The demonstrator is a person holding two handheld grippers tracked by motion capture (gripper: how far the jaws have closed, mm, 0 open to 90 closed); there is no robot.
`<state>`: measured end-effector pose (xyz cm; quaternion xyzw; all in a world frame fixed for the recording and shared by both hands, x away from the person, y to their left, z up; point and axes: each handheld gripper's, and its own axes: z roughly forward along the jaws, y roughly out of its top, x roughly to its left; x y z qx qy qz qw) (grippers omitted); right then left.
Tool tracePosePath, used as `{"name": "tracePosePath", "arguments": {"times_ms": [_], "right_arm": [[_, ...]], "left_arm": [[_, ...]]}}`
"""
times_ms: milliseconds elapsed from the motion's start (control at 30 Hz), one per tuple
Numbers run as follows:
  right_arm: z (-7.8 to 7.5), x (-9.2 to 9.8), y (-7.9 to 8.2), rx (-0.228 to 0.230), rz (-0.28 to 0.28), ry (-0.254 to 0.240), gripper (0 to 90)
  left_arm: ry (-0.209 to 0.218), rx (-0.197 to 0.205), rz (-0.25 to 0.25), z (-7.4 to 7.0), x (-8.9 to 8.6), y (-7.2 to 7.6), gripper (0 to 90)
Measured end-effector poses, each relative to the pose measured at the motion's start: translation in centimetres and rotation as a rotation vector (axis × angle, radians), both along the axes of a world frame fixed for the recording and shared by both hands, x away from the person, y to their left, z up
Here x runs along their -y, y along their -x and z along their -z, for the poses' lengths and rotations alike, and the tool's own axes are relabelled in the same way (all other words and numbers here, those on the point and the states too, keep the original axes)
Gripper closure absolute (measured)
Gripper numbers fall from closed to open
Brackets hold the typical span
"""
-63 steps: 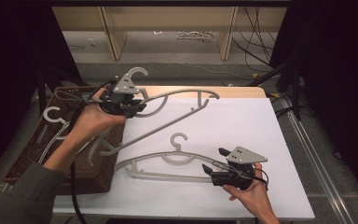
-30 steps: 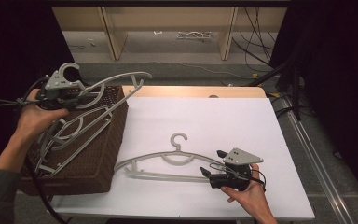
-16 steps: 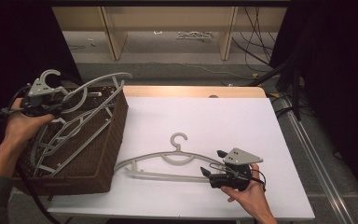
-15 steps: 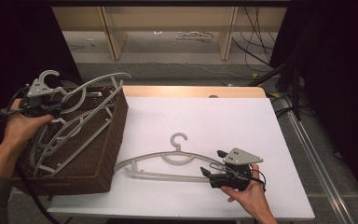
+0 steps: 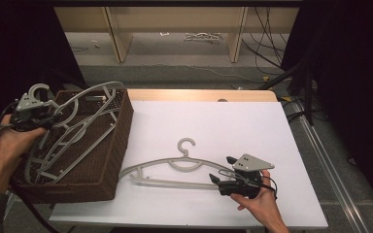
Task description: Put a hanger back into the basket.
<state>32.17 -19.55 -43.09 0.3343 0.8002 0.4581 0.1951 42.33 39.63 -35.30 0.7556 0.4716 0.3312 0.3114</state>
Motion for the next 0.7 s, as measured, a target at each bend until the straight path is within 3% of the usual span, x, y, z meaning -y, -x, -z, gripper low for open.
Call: {"name": "tracePosePath", "arguments": {"times_ms": [333, 600, 700], "right_arm": [[0.2, 0.0, -0.1, -0.002, 0.003, 0.002, 19.3], [0.2, 0.0, -0.1, -0.002, 0.003, 0.003, 19.4], [0.2, 0.0, -0.1, -0.002, 0.003, 0.005, 19.4]], "left_arm": [[-0.034, -0.076, 0.037, 2.2, -0.7, 0.5, 80.9], [-0.045, -0.143, 0.065, 4.5, 0.6, -0.1, 80.3], [-0.052, -0.178, 0.054, 5.2, 1.1, -0.4, 80.3]]}}
